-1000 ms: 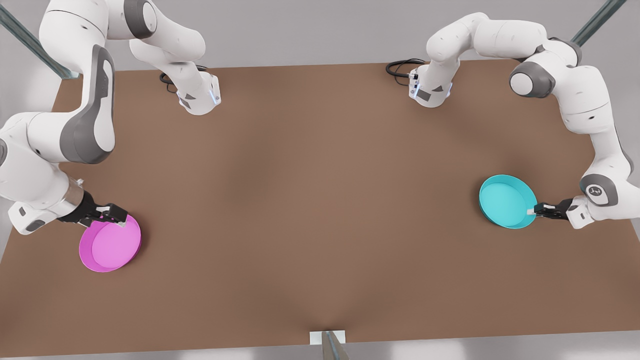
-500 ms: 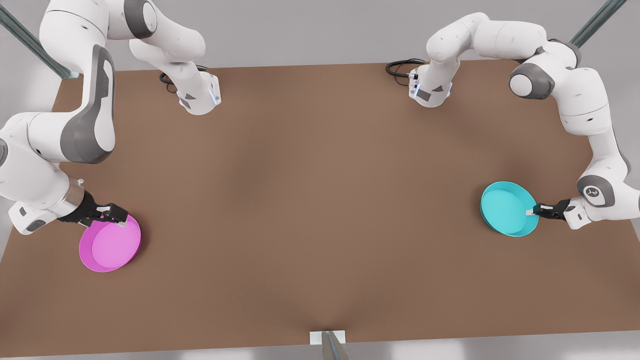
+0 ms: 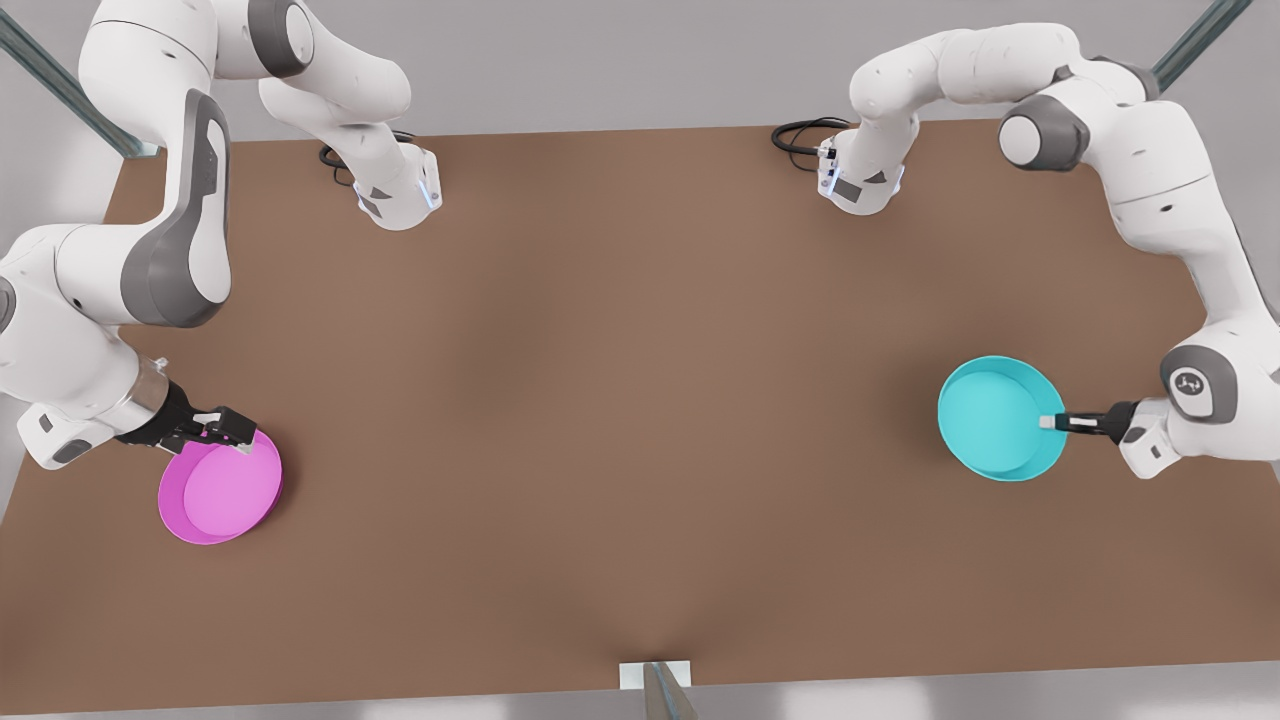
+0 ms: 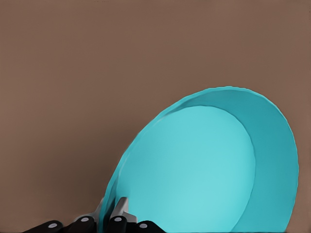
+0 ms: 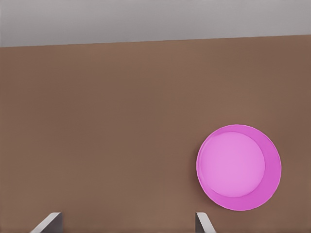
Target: Flip the blue plate over with the left arm, and stack the pink plate on top of the blue plate with the right arm
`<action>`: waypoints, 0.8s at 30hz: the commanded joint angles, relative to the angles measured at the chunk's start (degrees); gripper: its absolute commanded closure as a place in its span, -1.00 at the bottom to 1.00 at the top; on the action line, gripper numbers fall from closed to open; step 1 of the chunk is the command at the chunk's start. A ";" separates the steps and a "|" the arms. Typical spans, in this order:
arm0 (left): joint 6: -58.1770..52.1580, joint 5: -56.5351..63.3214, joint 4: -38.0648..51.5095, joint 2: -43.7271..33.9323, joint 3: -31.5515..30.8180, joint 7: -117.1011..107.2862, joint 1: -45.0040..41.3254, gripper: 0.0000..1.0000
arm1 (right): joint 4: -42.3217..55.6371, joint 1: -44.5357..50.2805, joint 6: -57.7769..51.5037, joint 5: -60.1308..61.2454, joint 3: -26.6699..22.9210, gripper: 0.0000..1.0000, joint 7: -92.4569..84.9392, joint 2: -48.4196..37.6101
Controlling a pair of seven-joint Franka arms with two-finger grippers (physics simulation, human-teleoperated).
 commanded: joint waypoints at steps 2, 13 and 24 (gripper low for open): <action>-0.56 -3.58 0.10 -1.18 0.11 -3.86 -2.26 0.57 | 0.00 -0.01 -0.05 0.00 -0.01 -1.00 0.00 0.00; -0.92 10.57 0.45 -6.80 0.38 -19.68 -16.41 0.57 | 0.00 -0.01 0.04 0.00 0.00 -1.00 0.00 0.00; -1.27 30.25 0.45 -8.82 0.38 -32.60 -30.29 0.57 | -0.09 -0.10 -0.14 -0.09 -0.01 -1.00 0.00 0.00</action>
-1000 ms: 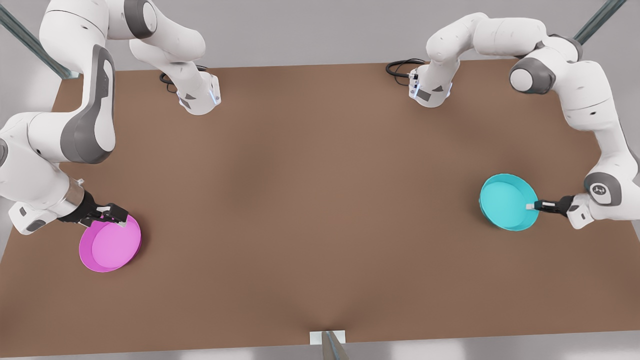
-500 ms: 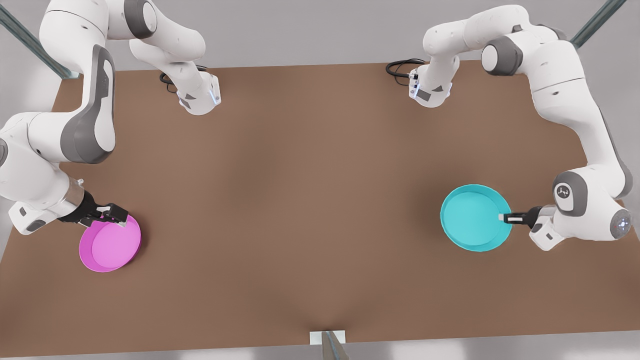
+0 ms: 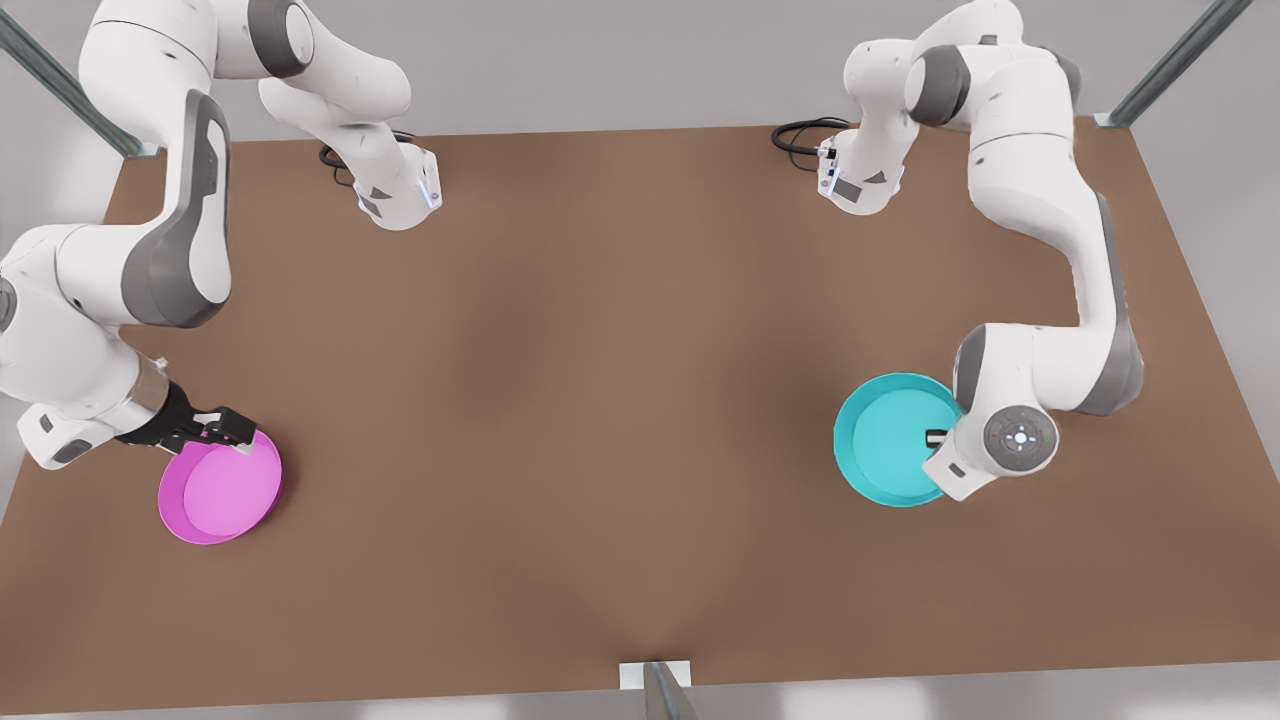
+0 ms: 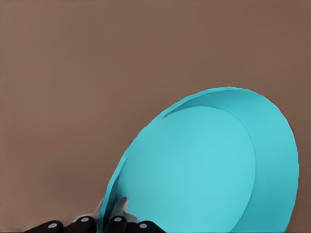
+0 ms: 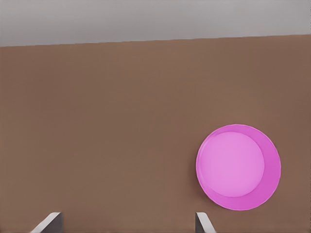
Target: Flip the blue plate over with the left arm, and stack the pink plate on top of the blue plate with the right arm
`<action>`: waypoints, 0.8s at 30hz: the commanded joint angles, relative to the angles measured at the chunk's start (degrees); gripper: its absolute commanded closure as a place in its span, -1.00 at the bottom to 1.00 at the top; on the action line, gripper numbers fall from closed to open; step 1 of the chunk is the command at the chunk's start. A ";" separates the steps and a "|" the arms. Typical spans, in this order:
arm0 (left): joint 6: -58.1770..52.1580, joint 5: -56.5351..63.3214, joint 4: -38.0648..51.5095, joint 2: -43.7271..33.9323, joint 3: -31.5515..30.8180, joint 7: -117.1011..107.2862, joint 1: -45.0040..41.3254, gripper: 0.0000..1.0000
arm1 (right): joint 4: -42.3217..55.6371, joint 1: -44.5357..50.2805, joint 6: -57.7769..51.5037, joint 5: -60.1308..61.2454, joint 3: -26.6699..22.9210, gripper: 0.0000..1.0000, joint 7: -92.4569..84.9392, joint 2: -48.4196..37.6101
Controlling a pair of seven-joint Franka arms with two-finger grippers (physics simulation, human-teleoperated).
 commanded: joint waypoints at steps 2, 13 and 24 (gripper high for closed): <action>-0.39 4.42 -0.16 -0.42 0.07 -1.89 -1.19 0.57 | 0.00 -0.09 0.00 0.00 0.00 -1.00 0.00 0.00; -1.71 22.35 -0.42 0.45 -0.02 -11.65 -15.60 0.57 | -0.09 -0.44 -0.18 -0.09 0.00 -1.00 0.00 -0.09; -2.14 44.06 -5.52 1.07 -0.02 -30.45 -31.78 0.57 | 0.09 -0.97 -1.23 0.00 -0.09 -1.00 0.00 -0.27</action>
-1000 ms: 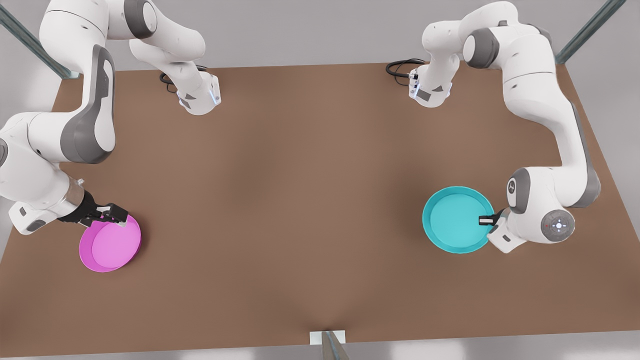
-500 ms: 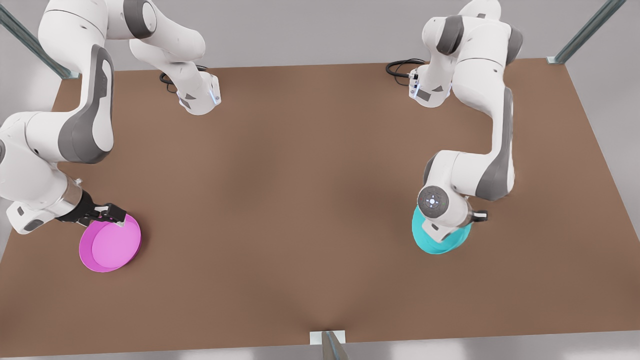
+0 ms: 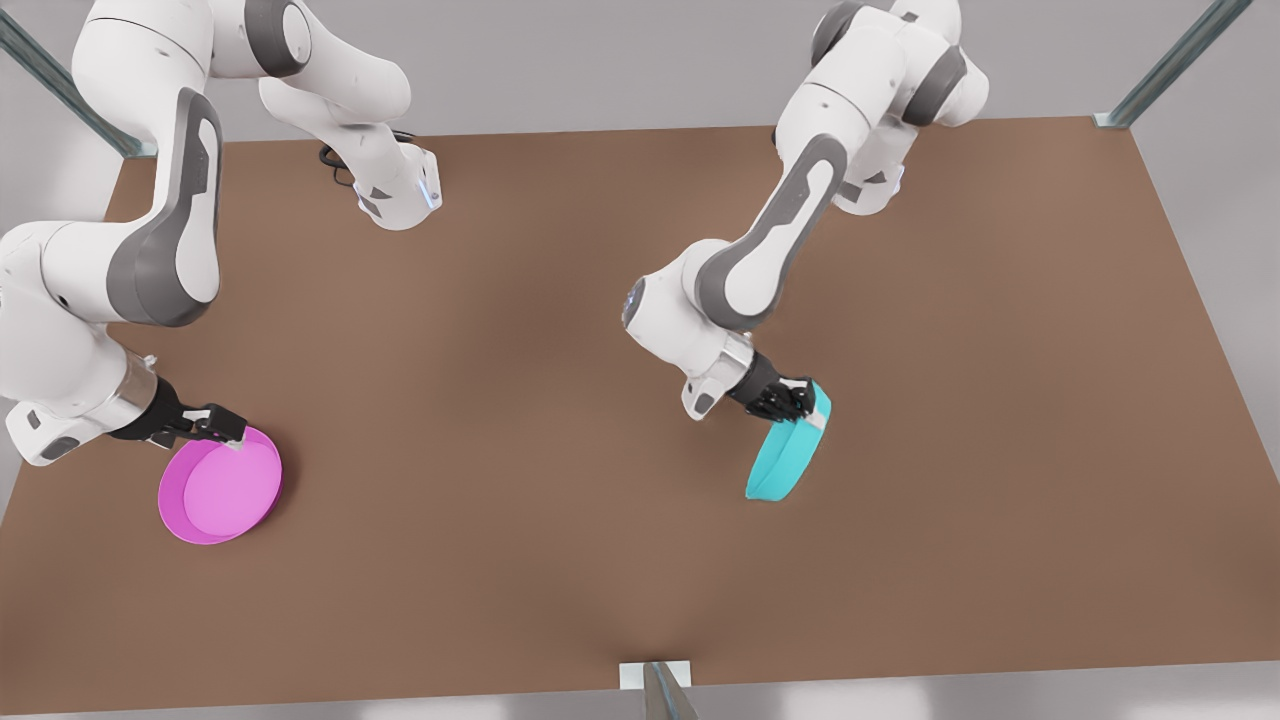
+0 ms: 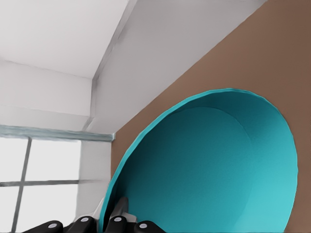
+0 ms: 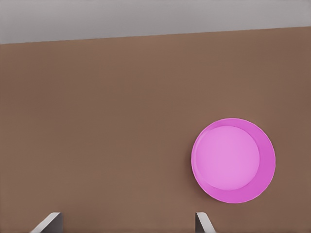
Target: Flip the blue plate over with the left arm, and stack the pink plate on top of the blue plate with the right arm
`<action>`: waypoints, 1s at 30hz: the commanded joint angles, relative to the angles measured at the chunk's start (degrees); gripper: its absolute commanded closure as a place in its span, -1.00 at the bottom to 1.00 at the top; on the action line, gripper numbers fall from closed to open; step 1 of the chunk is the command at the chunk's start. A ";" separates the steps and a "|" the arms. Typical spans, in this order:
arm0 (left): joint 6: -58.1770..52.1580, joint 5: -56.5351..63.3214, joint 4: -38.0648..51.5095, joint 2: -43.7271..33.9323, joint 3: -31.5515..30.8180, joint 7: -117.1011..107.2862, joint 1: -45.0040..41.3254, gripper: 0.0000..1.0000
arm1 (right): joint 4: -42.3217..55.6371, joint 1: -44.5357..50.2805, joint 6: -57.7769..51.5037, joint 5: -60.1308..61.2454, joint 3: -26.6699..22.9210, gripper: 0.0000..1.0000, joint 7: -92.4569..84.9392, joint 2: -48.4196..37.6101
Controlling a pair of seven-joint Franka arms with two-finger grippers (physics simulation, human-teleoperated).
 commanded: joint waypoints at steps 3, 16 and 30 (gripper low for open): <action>-1.03 7.04 -1.90 -0.02 0.12 -4.46 -2.96 0.57 | -0.08 0.01 0.18 -0.06 0.00 -1.00 0.00 0.08; -1.38 19.43 -5.51 5.17 0.03 -20.64 -12.37 0.57 | 0.01 0.19 0.44 -0.06 0.00 -1.00 0.00 0.26; -5.78 27.87 -7.88 11.32 0.30 -28.81 -16.06 0.57 | -0.08 0.36 0.53 -0.06 0.00 -1.00 0.00 0.35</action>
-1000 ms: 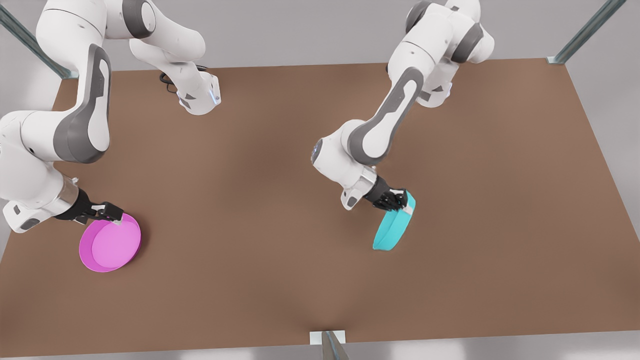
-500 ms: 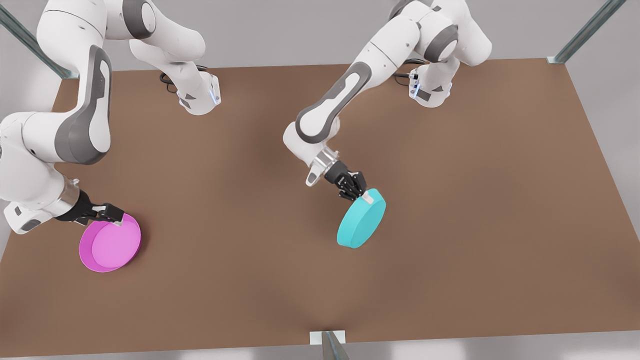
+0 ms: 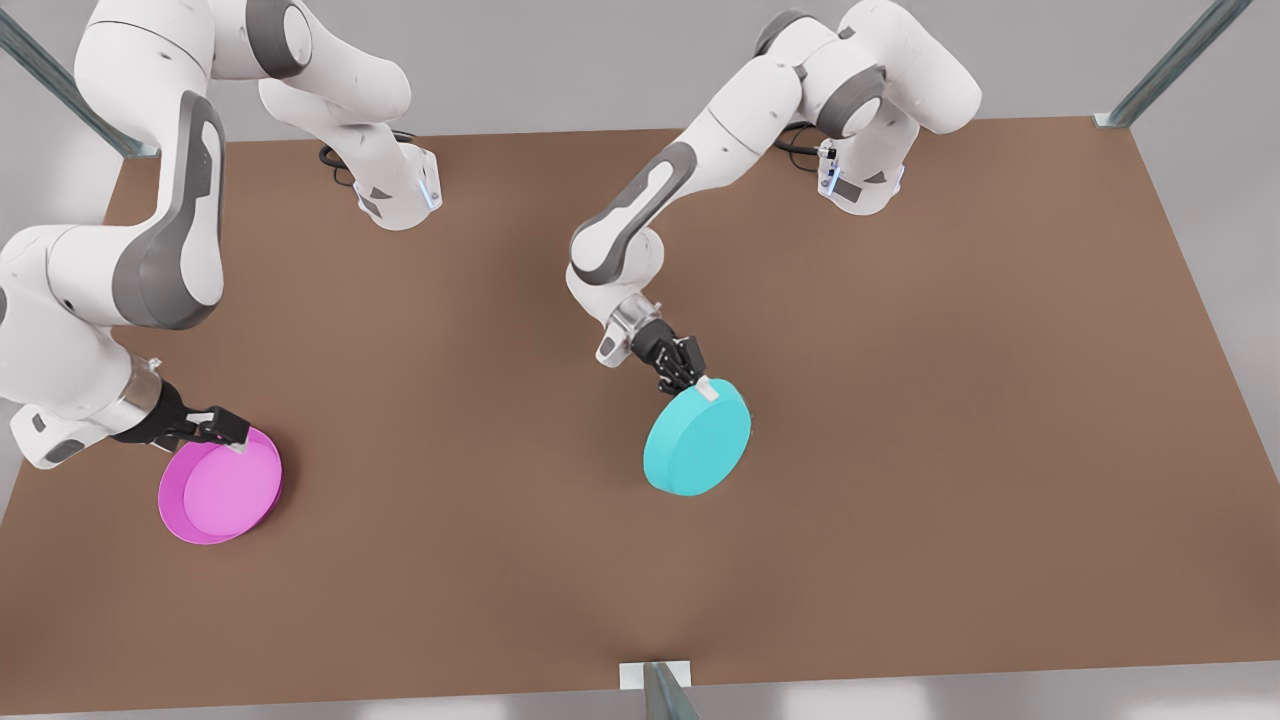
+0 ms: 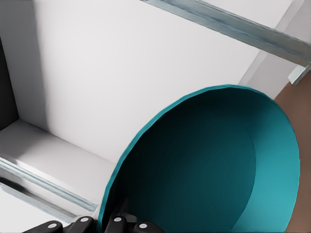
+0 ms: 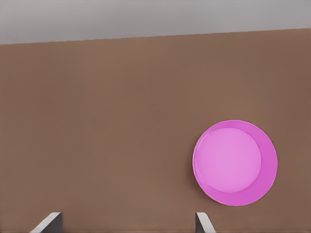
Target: Flip the blue plate over with the left arm, and stack the pink plate on top of the blue plate with the right arm
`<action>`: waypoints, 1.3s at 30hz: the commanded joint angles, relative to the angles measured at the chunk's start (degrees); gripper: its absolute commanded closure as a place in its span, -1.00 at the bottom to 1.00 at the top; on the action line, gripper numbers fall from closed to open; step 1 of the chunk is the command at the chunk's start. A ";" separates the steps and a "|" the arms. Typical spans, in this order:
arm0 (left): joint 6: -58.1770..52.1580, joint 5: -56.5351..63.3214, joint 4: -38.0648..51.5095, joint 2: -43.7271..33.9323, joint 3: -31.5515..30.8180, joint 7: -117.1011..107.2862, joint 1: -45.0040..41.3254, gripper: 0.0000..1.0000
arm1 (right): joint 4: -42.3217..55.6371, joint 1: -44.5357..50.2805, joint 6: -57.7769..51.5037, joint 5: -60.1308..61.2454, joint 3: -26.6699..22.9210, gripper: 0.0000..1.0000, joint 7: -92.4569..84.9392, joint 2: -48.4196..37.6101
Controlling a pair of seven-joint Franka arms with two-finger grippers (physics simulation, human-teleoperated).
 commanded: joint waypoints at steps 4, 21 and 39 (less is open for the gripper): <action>-1.54 -0.47 1.54 2.89 0.03 -1.79 -0.72 0.57 | 0.01 0.00 0.08 0.00 0.00 -1.00 0.00 0.00; -7.08 -0.91 6.81 9.49 -0.15 -2.94 -2.74 -1.00 | 0.89 -0.18 -2.64 -0.18 -0.79 -1.00 0.00 -2.20; -4.53 -34.75 25.45 14.23 -9.20 -4.25 -2.83 -1.00 | -21.00 -7.65 7.46 6.06 -2.02 -1.00 -17.66 -3.43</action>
